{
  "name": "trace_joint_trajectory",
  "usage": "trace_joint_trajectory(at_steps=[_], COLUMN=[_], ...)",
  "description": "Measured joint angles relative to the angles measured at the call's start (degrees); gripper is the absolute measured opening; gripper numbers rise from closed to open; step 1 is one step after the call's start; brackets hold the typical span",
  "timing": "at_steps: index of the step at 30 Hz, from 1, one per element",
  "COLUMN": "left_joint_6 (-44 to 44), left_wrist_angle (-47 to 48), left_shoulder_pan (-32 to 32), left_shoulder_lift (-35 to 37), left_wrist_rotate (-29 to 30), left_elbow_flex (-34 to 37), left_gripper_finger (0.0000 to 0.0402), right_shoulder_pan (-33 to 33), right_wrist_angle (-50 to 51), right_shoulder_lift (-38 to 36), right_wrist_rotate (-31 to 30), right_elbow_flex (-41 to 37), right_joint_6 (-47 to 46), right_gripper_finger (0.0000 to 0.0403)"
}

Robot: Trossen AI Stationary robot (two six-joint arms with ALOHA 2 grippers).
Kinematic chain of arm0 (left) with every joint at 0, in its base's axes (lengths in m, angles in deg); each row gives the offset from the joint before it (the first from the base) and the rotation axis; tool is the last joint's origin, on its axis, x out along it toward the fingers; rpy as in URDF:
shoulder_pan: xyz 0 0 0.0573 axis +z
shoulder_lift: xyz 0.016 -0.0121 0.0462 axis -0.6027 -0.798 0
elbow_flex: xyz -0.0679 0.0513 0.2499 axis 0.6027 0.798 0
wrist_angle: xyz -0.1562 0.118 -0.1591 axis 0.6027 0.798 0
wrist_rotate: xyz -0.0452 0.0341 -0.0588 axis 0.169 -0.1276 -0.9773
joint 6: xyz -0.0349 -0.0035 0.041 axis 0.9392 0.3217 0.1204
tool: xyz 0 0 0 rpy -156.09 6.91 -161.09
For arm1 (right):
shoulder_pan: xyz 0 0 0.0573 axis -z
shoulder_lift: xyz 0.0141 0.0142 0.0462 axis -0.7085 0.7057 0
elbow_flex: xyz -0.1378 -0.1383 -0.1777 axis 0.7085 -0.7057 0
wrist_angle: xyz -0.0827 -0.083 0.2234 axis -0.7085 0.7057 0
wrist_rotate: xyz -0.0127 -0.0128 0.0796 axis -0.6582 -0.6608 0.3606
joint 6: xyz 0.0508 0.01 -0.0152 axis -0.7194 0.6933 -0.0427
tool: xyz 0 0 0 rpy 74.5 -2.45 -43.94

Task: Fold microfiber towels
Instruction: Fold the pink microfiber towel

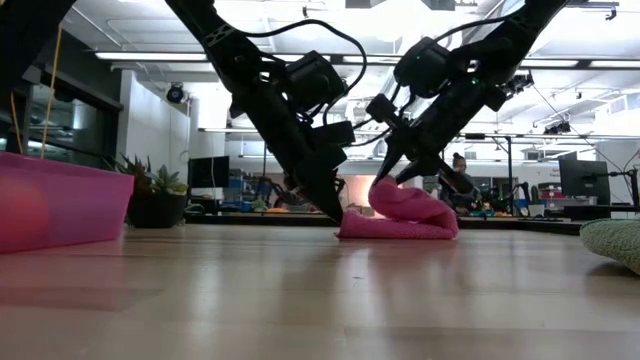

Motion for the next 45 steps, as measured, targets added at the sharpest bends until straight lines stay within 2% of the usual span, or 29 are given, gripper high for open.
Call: trace_joint_trajectory(at_steps=[6, 10, 16, 21, 25, 30, 32, 36, 37, 40, 45], left_joint_6=[0.2, 0.1, -0.5, -2.0, -2.0, -1.7, -1.5, 0.0, 0.9, 3.2, 4.1], left_wrist_angle=[0.0, 0.0, 0.8, 1.4, 2.9, 1.7, 0.7, -4.9, -6.6, -10.4, -15.5], left_shoulder_pan=[0.0, 0.0, 0.5, 1.8, 3.1, 4.1, 4.1, 3.4, 3.1, 1.9, -0.1], left_shoulder_lift=[0.0, 0.0, 0.7, 2.9, 5.6, 8.7, 9.4, 9.3, 9.0, 7.4, 4.6], left_wrist_rotate=[0.1, 0.1, 1.3, 1.9, 1.9, -0.7, -3.0, -9.0, -10.0, -10.7, -10.0], left_elbow_flex=[0.0, 0.0, 0.0, 0.0, 0.0, 0.0, 0.0, 0.0, 0.0, 0.0, 0.0], left_gripper_finger=[0.0000, 0.0000, 0.0000, 0.0000, 0.0000, 0.0000, 0.0000, 0.0000, 0.0000, 0.0000, 0.0000], right_shoulder_pan=[0.3, 1.2, 5.1, 8.6, 9.0, 6.7, 5.3, 4.3, 4.3, 4.6, 5.8], right_wrist_angle=[-3.0, -6.0, -2.3, 9.1, 19.0, 27.0, 28.2, 29.2, 29.1, 26.3, 19.6], right_shoulder_lift=[0.0, -0.6, -5.4, -11.2, -14.3, -14.6, -14.2, -13.2, -13.1, -13.1, -13.1], right_wrist_rotate=[-0.7, 0.6, 2.0, 1.9, 1.9, 1.5, -0.3, -3.9, -4.1, -5.7, -4.1], right_elbow_flex=[0.0, 0.0, 0.0, 0.0, 0.0, 0.0, 0.0, 0.0, -0.1, -2.0, -6.7], right_joint_6=[-0.3, 1.1, 9.8, 23.7, 35.6, 45.8, 49.4, 53.5, 54.5, 55.2, 53.7], right_gripper_finger=[0.0132, 0.0167, 0.0176, 0.0176, 0.0176, 0.0150, 0.0118, 0.0022, 0.0012, 0.0018, 0.0005])
